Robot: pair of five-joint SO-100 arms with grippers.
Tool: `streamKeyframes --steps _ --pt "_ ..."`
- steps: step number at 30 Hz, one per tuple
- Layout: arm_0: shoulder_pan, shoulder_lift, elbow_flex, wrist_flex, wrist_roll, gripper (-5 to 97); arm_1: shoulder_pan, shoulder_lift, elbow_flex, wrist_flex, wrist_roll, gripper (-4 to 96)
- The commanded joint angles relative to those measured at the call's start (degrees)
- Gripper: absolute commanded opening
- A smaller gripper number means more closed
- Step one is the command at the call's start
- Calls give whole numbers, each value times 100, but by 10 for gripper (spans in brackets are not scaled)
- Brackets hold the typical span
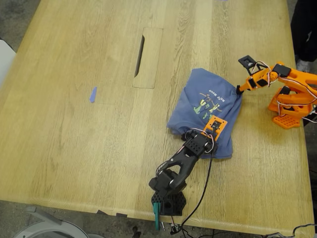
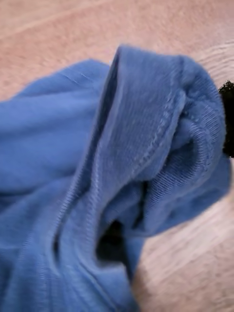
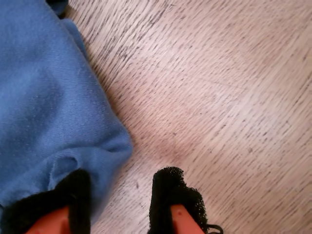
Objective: Fold a T-shirt
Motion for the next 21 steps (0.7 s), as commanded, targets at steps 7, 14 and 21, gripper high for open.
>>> streamKeyframes --steps 7,14,21 --pt "-88 1512 176 1397 -272 704 18 105 -914 343 -9 211" --pt "-316 2171 220 1424 -343 750 -62 -123 -1591 501 -35 181" --pt "-659 1380 -668 -571 308 681 -659 -1063 -2742 202 -167 1"
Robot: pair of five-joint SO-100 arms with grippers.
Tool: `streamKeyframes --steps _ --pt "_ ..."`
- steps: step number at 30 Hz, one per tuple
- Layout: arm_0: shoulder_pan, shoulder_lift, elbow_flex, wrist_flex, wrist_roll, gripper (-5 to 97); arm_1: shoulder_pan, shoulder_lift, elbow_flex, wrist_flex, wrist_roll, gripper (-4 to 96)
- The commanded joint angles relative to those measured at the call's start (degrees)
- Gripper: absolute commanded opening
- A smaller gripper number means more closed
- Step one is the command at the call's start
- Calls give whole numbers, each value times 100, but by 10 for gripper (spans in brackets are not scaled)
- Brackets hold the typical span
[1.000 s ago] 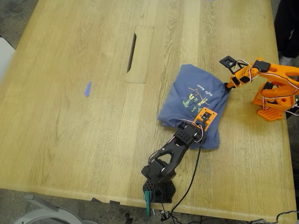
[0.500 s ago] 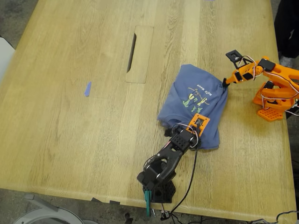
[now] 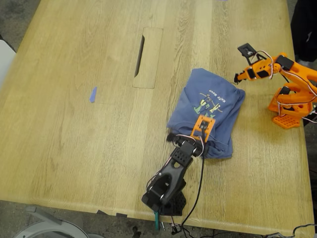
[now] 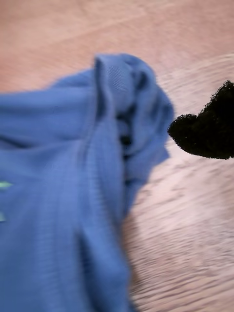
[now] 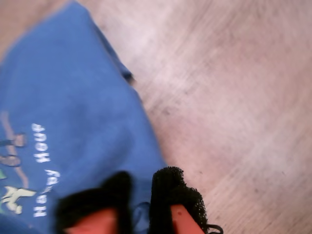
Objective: Fold a T-shirt
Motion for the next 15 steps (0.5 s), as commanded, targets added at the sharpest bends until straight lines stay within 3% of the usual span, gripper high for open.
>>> streamKeyframes --steps 1,4,6,8,11,15 --pt "-141 -475 -861 -1248 360 654 -316 -413 -712 -229 -44 1" --pt "-352 -1046 -1107 -2294 686 501 -650 -923 -1107 -501 -35 0" --pt "-606 -1239 -1046 -2971 967 319 -861 -1239 -1283 -694 -35 0" --pt "-826 -1450 -914 -3621 993 202 -1116 -1573 -1450 -861 -26 0" --pt "-984 -1951 -817 -4403 870 99 -1503 -2065 -1556 -1169 44 0" --pt "-1081 -2751 -905 -5168 765 73 -1881 -2663 -1547 -1635 123 0"
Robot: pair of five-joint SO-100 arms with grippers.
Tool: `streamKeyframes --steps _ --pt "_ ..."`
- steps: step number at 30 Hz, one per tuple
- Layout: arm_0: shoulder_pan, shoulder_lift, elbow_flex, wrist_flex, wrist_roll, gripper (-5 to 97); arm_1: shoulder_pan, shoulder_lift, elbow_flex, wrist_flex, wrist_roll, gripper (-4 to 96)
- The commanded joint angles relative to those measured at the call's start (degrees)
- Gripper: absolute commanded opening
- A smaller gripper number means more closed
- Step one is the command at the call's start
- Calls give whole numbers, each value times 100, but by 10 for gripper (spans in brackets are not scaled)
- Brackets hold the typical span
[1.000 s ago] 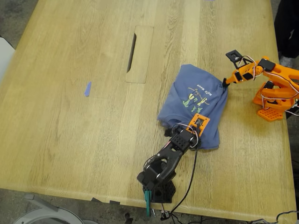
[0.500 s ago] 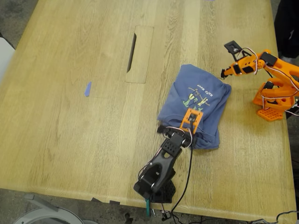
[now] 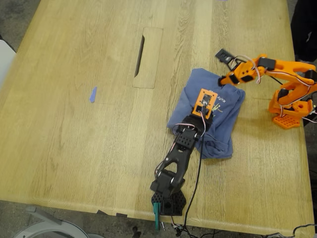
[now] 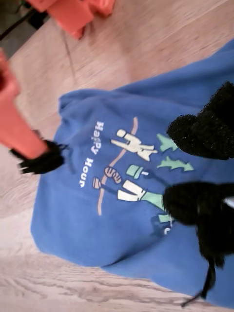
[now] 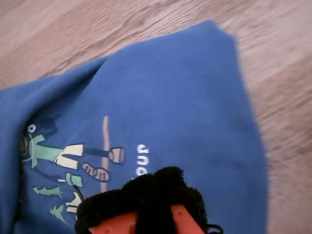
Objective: Fold a T-shirt
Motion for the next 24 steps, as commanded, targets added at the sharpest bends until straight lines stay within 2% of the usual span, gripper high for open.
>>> streamKeyframes --steps 1,6,10,17,24 --pt "-97 -369 -431 -694 -79 73 -220 -281 -281 -343 44 0" --pt "-18 -853 -352 -835 -237 113 -352 -861 -141 -853 79 0" --pt "-141 -598 290 -791 -360 121 -220 -984 237 -1204 79 0" --pt "-1213 686 1863 -571 -325 119 431 -721 914 -1389 53 0" --pt "-2048 1301 2197 -281 -299 121 1248 -413 1292 -1415 -9 0"
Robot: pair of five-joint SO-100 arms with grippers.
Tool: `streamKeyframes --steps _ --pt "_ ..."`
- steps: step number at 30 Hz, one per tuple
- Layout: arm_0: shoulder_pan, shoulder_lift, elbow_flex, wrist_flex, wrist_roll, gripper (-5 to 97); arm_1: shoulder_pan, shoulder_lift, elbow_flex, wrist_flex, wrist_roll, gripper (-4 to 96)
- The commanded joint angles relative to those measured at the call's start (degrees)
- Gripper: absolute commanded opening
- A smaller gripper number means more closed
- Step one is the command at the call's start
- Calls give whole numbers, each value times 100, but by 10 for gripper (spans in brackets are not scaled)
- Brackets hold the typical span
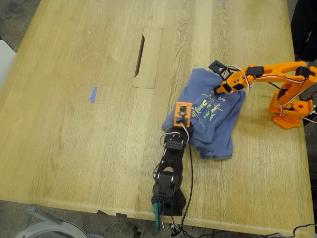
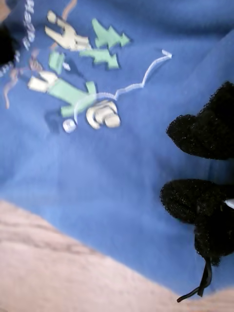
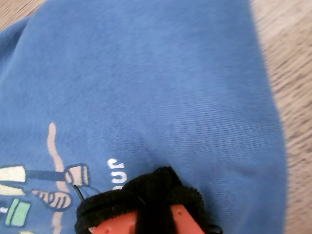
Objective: Fold a T-shirt
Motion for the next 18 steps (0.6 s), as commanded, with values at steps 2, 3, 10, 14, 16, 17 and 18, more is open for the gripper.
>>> streamKeyframes --steps 2,3,10,14,16,17,18 --pt "-466 545 -44 79 26 121 580 352 44 18 -88 0" --pt "-536 571 -44 79 35 121 721 387 53 18 -105 0" --pt "-571 1195 -747 1213 97 137 984 835 -396 712 -141 0" --pt "281 1187 -1775 1925 114 141 325 870 -1178 1529 -79 0" --pt "835 1072 -2206 2145 114 141 -123 905 -1415 1881 -35 0" --pt "1116 1002 -2373 2197 97 141 -343 932 -1485 2030 -26 0" --pt "1371 914 -2540 2268 88 141 -580 940 -1582 2188 -9 0"
